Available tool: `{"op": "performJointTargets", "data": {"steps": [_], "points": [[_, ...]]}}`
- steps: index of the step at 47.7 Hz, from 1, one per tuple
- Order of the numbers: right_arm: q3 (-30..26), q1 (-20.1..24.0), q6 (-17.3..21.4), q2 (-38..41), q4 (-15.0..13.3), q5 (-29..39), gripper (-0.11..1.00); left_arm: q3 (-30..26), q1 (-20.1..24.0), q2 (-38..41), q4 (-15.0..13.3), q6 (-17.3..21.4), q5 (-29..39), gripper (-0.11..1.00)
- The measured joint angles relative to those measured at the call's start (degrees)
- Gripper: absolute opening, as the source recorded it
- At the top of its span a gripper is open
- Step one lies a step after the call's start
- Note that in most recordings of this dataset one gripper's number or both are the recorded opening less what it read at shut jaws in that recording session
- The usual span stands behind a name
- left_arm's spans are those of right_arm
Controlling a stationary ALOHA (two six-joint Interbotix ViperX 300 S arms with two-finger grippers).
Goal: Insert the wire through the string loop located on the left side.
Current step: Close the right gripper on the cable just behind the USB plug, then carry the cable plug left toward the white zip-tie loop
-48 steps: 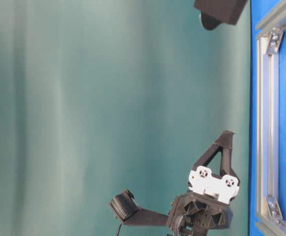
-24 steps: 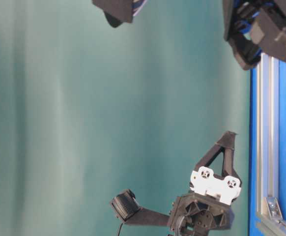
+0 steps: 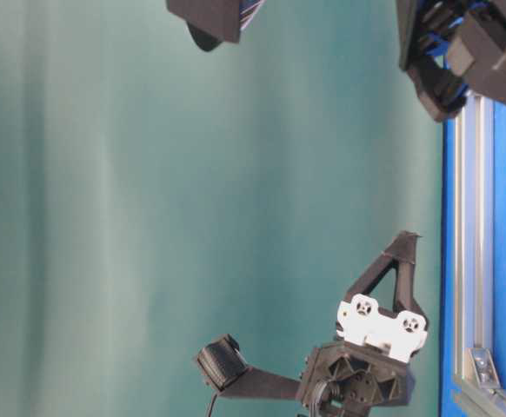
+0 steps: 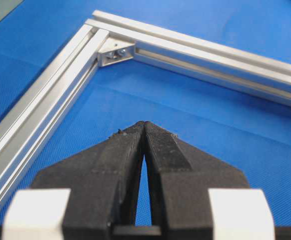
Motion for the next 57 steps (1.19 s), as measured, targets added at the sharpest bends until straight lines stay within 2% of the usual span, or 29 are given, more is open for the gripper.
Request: {"op": "performJointTargets", "data": {"steps": [34,57], "points": [[0.00,-0.53,0.00,0.09,0.09,0.00,0.00,0.00,-0.35,0.00,0.09,0.00,0.00,0.00],[0.53,-10.72,-0.09,0.00,0.09,0.00,0.00,0.09,-1.14,0.00,0.00,0.00,0.00,0.00]]}}
